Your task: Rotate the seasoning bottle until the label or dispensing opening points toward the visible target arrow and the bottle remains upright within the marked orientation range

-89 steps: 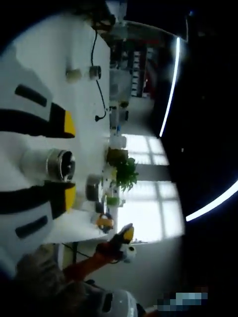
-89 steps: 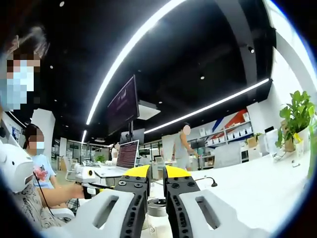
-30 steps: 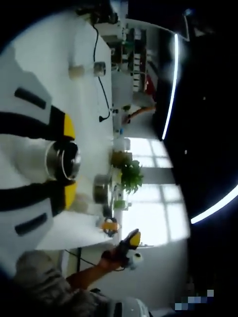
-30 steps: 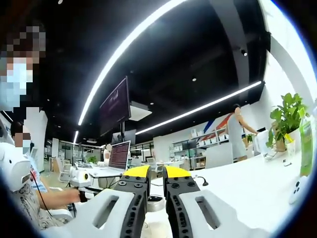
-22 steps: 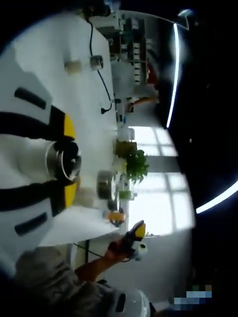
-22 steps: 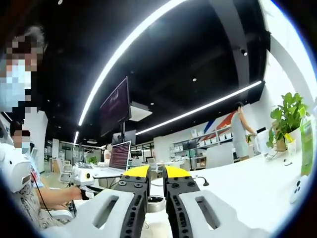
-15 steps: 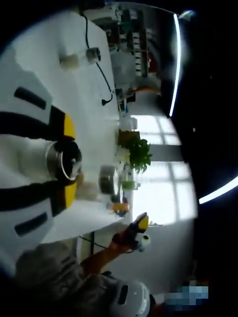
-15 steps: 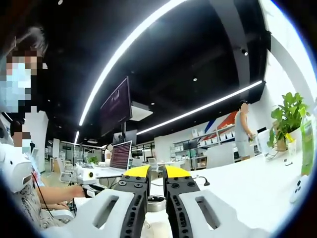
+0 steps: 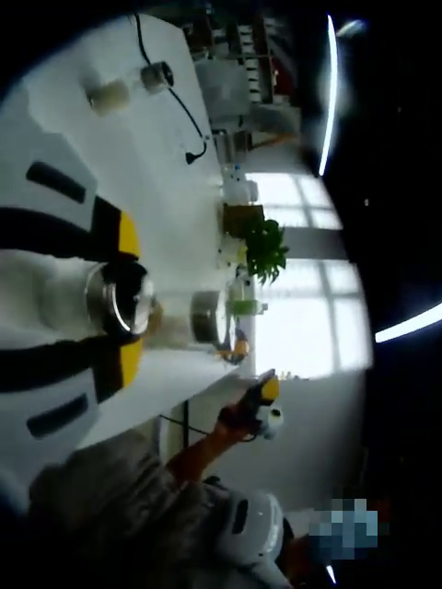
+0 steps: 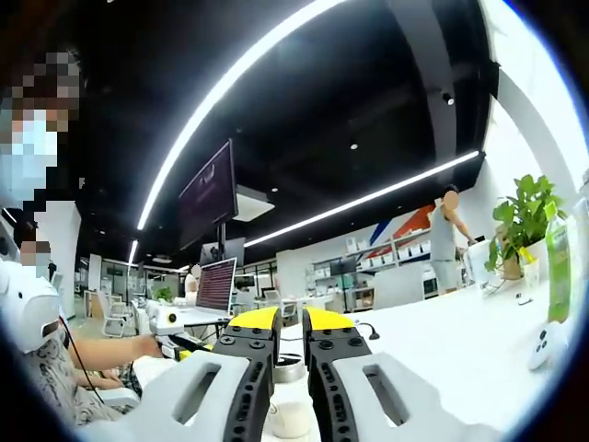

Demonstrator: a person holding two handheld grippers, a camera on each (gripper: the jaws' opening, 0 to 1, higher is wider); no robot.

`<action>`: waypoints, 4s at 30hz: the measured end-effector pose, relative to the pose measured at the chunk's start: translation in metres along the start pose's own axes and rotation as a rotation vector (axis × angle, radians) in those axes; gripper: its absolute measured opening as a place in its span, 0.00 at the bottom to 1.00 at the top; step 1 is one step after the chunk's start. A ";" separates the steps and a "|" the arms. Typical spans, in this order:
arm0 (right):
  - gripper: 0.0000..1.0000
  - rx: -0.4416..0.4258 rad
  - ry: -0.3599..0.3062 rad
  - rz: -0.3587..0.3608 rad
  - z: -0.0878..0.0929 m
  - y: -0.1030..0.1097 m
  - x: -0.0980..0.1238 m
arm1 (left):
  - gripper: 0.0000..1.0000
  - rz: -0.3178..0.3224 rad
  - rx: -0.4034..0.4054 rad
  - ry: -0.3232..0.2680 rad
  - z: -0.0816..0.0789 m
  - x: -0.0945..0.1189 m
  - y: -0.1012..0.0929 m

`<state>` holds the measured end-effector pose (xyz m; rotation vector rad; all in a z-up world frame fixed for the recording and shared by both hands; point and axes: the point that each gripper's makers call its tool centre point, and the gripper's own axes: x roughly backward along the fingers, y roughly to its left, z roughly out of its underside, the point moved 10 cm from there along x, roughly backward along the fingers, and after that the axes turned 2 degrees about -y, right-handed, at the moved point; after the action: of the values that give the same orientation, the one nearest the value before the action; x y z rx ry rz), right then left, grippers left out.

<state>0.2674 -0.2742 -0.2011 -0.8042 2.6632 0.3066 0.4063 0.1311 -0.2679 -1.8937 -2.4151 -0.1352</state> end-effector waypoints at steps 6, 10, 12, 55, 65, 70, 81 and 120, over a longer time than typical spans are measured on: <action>0.08 0.010 0.000 0.051 -0.002 0.003 0.013 | 0.33 0.090 -0.001 -0.009 0.002 -0.002 0.010; 0.08 0.025 -0.004 0.095 -0.006 0.006 0.024 | 0.33 0.134 -0.005 -0.008 0.002 -0.002 0.015; 0.08 0.037 -0.002 0.121 -0.009 0.008 0.030 | 0.33 0.143 -0.003 0.005 0.000 -0.003 0.017; 0.08 0.054 -0.022 0.192 -0.012 0.008 0.044 | 0.42 -0.614 0.015 -0.204 -0.006 -0.003 -0.035; 0.08 0.052 -0.019 0.193 -0.011 0.008 0.045 | 0.42 -0.665 0.002 -0.187 0.000 -0.012 -0.036; 0.08 0.052 -0.022 0.193 -0.012 0.008 0.047 | 0.41 -0.665 0.012 -0.183 0.003 -0.013 -0.037; 0.08 0.047 -0.016 0.198 -0.011 0.007 0.048 | 0.35 -0.646 0.002 -0.163 0.004 -0.015 -0.037; 0.04 0.014 -0.025 0.166 -0.013 0.008 0.047 | 0.34 -0.360 0.080 -0.154 0.005 -0.004 -0.020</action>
<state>0.2230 -0.2946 -0.2065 -0.5727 2.7100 0.3369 0.3877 0.1227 -0.2739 -1.4700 -2.7959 0.0919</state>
